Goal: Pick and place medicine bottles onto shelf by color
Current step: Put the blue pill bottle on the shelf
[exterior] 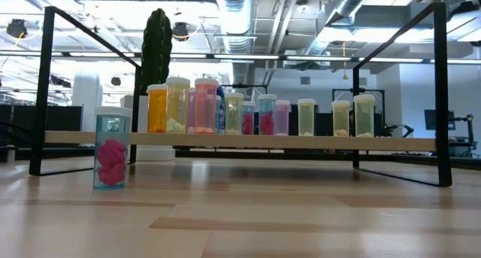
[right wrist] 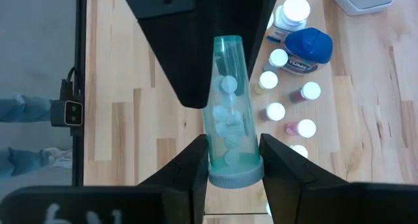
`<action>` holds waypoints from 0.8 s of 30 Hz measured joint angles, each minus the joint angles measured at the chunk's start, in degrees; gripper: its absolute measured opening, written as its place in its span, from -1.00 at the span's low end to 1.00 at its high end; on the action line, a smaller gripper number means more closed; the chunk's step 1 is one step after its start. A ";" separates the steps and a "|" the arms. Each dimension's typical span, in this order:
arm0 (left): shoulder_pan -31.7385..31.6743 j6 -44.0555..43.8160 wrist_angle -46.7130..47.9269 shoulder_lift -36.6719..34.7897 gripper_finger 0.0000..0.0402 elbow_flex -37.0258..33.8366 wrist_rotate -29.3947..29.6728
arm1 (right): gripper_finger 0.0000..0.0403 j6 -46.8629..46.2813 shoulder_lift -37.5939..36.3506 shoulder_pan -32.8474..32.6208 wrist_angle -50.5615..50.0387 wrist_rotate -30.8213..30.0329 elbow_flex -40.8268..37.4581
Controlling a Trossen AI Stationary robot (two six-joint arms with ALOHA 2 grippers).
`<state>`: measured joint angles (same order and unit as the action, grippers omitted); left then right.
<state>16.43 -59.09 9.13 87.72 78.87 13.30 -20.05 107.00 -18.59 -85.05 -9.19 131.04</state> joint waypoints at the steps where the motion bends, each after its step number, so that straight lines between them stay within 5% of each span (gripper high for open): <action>1: 0.00 0.00 0.00 0.00 -0.30 0.00 0.00 | -0.33 0.00 0.00 0.00 0.02 0.00 0.00; 13: 0.00 1.46 -0.02 0.00 -0.59 -0.01 0.04 | -0.33 0.04 0.00 -0.02 -0.01 0.07 -0.02; 24: 0.00 1.57 -0.02 0.00 -0.60 -0.02 0.15 | -0.16 0.52 0.00 -0.02 0.02 0.09 -0.02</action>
<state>16.43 -57.52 9.10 87.72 78.85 13.45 -19.54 107.00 -18.61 -85.04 -9.10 131.02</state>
